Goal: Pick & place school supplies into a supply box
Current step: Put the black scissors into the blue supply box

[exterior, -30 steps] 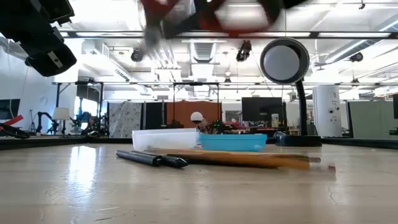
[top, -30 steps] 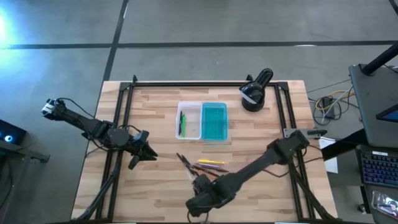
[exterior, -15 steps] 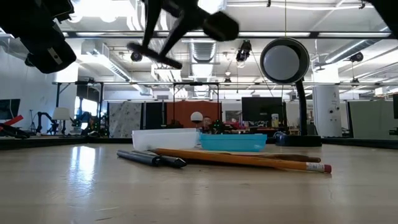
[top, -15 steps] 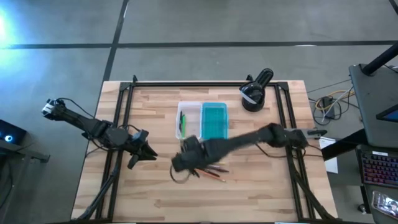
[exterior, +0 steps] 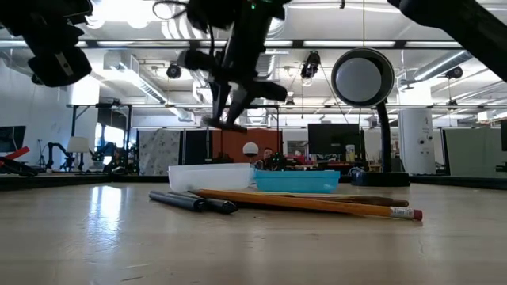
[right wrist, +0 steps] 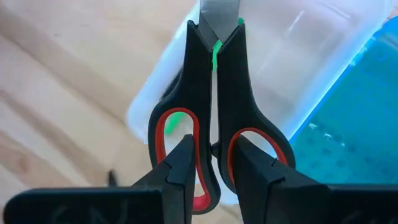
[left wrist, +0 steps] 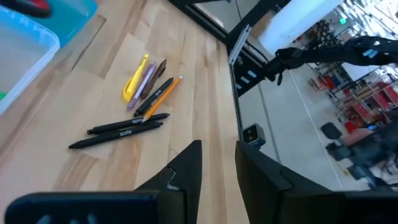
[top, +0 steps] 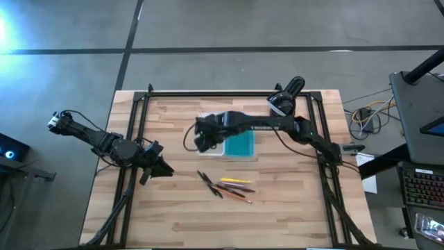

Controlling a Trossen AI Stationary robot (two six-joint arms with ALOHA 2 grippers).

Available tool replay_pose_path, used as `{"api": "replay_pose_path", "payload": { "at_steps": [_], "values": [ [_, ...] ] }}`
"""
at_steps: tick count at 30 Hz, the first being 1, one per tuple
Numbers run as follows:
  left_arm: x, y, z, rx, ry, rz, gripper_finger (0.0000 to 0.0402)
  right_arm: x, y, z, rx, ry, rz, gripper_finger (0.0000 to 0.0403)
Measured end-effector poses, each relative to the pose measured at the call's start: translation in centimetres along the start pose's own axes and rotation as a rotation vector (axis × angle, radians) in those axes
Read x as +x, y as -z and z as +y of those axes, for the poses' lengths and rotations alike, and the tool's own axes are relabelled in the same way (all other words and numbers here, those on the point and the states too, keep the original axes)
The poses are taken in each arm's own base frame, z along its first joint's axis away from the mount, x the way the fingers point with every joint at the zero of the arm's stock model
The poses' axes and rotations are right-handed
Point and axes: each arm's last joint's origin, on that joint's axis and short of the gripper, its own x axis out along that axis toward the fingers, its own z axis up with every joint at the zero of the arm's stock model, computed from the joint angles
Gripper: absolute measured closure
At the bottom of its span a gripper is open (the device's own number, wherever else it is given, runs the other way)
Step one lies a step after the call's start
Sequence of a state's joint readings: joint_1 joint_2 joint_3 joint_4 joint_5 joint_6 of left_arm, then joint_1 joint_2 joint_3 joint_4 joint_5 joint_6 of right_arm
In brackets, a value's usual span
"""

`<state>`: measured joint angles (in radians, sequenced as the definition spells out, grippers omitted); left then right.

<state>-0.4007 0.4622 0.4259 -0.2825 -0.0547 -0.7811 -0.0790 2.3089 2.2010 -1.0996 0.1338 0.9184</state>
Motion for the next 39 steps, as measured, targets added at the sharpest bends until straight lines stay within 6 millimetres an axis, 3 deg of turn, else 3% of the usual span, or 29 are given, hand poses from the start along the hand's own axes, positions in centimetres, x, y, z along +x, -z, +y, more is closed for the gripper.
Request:
{"api": "replay_pose_path", "payload": {
  "at_steps": [10,21,34,39],
  "values": [
    [0.0,-0.2,0.2,-0.002,-0.079,-0.083,0.0321,3.7,0.6,-1.3,0.039,-0.015,0.065,0.0333],
    [0.0,-0.3,0.4,0.001,-0.11,-0.11,0.0321,6.2,1.5,-1.7,0.079,-0.055,0.077,0.0333],
    [0.0,-0.3,0.4,0.0,-0.11,-0.109,0.0321,6.3,2.8,-1.9,-0.029,-0.029,0.171,0.0332],
    [0.0,-0.3,0.4,0.0,-0.119,-0.117,0.0321,6.7,3.2,-2.4,-0.009,-0.034,0.245,0.0312]
  ]
}}
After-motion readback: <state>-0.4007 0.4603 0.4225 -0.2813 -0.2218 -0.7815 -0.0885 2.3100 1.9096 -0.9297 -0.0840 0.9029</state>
